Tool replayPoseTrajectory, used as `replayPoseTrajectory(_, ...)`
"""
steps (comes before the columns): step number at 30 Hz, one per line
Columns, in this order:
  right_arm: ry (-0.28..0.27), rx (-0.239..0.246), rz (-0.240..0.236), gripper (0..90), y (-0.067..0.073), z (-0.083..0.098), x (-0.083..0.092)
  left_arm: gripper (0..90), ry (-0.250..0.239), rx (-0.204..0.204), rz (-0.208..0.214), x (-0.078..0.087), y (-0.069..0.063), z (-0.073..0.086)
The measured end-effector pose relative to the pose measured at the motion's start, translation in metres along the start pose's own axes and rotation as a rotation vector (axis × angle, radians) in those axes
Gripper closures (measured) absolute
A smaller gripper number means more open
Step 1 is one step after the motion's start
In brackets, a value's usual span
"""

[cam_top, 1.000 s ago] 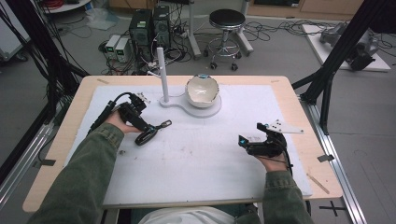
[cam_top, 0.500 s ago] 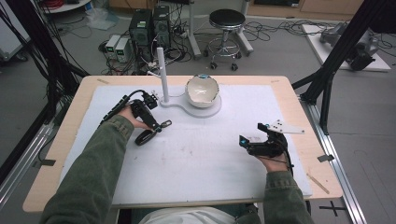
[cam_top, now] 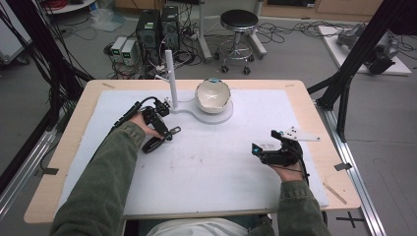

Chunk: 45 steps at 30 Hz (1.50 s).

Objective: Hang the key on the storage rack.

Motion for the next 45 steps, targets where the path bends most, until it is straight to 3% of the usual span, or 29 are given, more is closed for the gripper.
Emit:
replayPoseTrajectory(4,-0.001,0.002,0.000,0.5,0.000,0.000,0.000,27.2,0.002,-0.016,-0.020,0.001,-0.002,-0.004)
replayPoseTrajectory(5,-0.002,0.005,0.003,0.5,-0.001,0.000,0.000,32.7,0.004,-0.012,-0.027,0.001,-0.003,-0.006)
replayPoseTrajectory(9,0.001,0.001,0.001,0.5,0.000,0.000,0.000,37.1,0.045,-0.028,-0.025,-0.007,-0.006,-0.007)
replayPoseTrajectory(15,0.001,0.005,0.002,0.5,-0.001,0.000,0.000,39.0,0.051,-0.032,-0.039,-0.005,-0.008,-0.007)
replayPoseTrajectory(18,0.008,0.009,0.000,0.5,0.000,0.001,-0.002,51.4,0.064,-0.031,-0.029,-0.004,-0.010,-0.007)
replayPoseTrajectory(19,0.008,0.009,0.000,0.5,0.000,0.001,-0.002,51.4,0.063,-0.033,-0.030,-0.004,-0.010,-0.007)
replayPoseTrajectory(21,0.011,0.006,0.003,0.5,0.000,0.001,-0.001,74.3,0.058,-0.022,-0.016,-0.002,-0.009,-0.006)
replayPoseTrajectory(22,0.011,0.006,0.003,0.5,0.000,0.001,-0.001,74.3,0.062,-0.032,-0.016,-0.002,-0.009,-0.006)
replayPoseTrajectory(25,0.010,0.007,0.004,0.5,-0.001,0.001,-0.001,81.5,0.052,-0.113,-0.010,-0.002,-0.013,-0.005)
replayPoseTrajectory(27,0.011,0.007,0.004,0.5,-0.001,0.001,-0.002,82.0,0.052,-0.140,-0.011,-0.001,-0.014,-0.004)
replayPoseTrajectory(33,0.012,0.007,0.006,0.5,-0.001,0.001,-0.001,82.1,0.038,-0.120,0.018,0.004,-0.012,-0.003)
replayPoseTrajectory(35,0.011,0.001,0.004,0.5,-0.001,0.001,-0.001,82.1,0.030,-0.152,0.003,0.009,-0.013,-0.002)
replayPoseTrajectory(38,0.011,0.000,0.003,0.5,-0.001,0.001,-0.001,82.1,0.015,-0.162,-0.014,0.016,-0.015,-0.001)
replayPoseTrajectory(45,0.006,0.003,-0.001,0.5,0.000,0.001,0.000,82.1,-0.008,-0.138,-0.022,0.033,-0.014,0.002)
Point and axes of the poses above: each handheld gripper's, and its own axes: x roughly backward along the jaws, z roughly out of its underside, y roughly to its left, the point moved 4 cm from there along -x, roughly forward along the jaws, and after that the axes turned 5 degrees about y, right-handed, at the moved point
